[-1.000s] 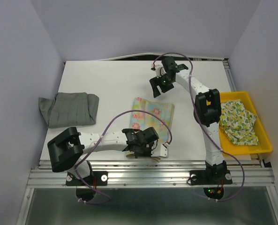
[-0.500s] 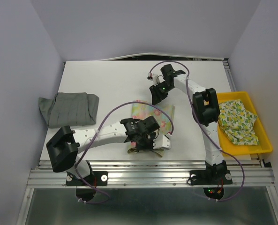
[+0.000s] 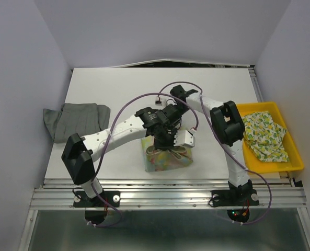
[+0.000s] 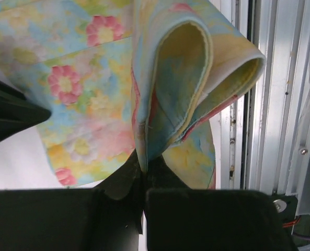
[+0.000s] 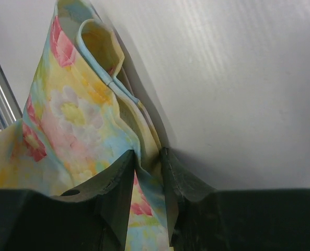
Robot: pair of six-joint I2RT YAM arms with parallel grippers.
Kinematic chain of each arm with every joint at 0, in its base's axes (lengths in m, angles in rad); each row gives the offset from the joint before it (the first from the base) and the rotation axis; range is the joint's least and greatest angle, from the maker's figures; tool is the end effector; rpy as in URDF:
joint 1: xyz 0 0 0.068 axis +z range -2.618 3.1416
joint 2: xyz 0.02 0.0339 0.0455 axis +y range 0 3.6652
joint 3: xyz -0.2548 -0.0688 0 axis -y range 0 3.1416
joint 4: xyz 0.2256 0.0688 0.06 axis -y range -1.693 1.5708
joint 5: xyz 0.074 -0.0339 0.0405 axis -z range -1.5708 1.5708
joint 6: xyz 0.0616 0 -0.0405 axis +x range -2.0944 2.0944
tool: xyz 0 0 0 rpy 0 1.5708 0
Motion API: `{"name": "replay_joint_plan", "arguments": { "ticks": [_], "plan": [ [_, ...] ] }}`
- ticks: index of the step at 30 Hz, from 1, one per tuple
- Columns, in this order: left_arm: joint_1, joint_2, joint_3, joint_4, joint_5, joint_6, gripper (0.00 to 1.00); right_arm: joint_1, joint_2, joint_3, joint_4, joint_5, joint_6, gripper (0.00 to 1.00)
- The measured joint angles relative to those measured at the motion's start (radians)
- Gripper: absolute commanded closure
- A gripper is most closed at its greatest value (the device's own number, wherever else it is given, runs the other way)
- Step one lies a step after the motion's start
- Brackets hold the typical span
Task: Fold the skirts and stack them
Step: Fold the skirt
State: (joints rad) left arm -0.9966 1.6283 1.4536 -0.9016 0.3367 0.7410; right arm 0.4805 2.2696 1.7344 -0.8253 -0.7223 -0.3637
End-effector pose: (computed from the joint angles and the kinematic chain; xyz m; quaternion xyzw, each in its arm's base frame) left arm 0.1621 -0.2881 0.2714 0.7563 0.5859 -0.1919 0.2186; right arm 0.3657 0.2366 0.1276 -0.4150 0.8335 0.3565 0.0775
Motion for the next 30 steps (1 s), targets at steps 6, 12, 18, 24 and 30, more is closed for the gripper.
{"name": "replay_joint_plan", "arguments": {
  "ticks": [6, 12, 18, 24, 30],
  "plan": [
    [0.034, 0.066, 0.083, -0.06, -0.027, 0.057, 0.95, 0.047, -0.031, -0.07, 0.015, -0.037, 0.012, 0.66],
    [0.076, 0.132, 0.113, -0.062, -0.06, 0.089, 0.95, 0.068, -0.038, -0.093, 0.023, -0.059, 0.021, 0.66],
    [0.115, 0.176, 0.113, -0.031, -0.094, 0.104, 0.92, 0.071, -0.038, -0.093, 0.022, -0.061, 0.024, 0.65],
    [0.132, 0.182, 0.088, 0.031, -0.133, 0.109, 0.83, 0.071, -0.038, -0.093, 0.021, -0.066, 0.023, 0.63],
    [0.135, 0.182, 0.05, 0.105, -0.179, 0.116, 0.54, 0.071, -0.034, -0.087, 0.01, -0.071, 0.022, 0.63]
  ]
}}
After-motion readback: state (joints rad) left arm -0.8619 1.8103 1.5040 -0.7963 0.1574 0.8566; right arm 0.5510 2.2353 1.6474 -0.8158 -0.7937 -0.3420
